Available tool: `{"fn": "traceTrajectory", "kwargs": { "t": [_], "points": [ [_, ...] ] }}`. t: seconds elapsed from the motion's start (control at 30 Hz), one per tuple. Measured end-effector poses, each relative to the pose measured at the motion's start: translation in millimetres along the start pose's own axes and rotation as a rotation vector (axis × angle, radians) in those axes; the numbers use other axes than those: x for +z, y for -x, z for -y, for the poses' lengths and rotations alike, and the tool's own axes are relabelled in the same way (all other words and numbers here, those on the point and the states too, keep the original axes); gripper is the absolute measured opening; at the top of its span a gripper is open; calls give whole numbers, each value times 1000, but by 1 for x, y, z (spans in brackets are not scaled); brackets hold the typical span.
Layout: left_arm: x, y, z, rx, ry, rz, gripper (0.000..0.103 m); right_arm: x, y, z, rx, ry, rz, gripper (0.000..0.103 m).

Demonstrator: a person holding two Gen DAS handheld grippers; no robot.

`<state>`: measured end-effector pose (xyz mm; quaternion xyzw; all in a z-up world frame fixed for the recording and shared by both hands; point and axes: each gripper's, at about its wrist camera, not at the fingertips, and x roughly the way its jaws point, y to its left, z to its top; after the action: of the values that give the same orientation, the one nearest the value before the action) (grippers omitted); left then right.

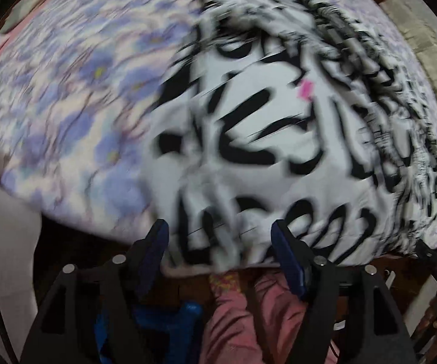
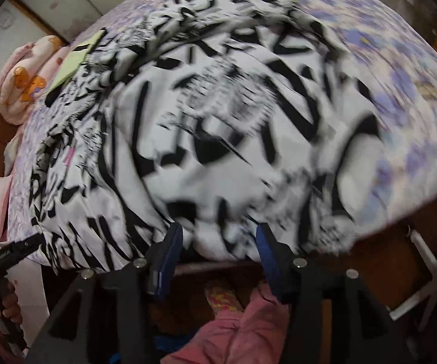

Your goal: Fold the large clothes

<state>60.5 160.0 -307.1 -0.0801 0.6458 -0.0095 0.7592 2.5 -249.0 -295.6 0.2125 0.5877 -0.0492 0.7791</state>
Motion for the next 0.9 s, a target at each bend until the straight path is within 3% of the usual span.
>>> {"fn": "traceTrajectory", "kwargs": {
  "t": [0.17, 0.37, 0.67, 0.9],
  "points": [
    [-10, -9, -33, 57, 37, -35, 78, -15, 7, 41, -62, -117, 2, 65],
    [-10, -25, -60, 55, 48, -63, 89, -16, 7, 71, -63, -198, 7, 66],
    [-10, -46, -86, -107, 26, -88, 90, 0, -15, 89, 89, -222, -42, 66],
    [-12, -63, -90, -244, -22, -154, 90, 8, -30, 95, 201, -263, -83, 66]
  ]
}}
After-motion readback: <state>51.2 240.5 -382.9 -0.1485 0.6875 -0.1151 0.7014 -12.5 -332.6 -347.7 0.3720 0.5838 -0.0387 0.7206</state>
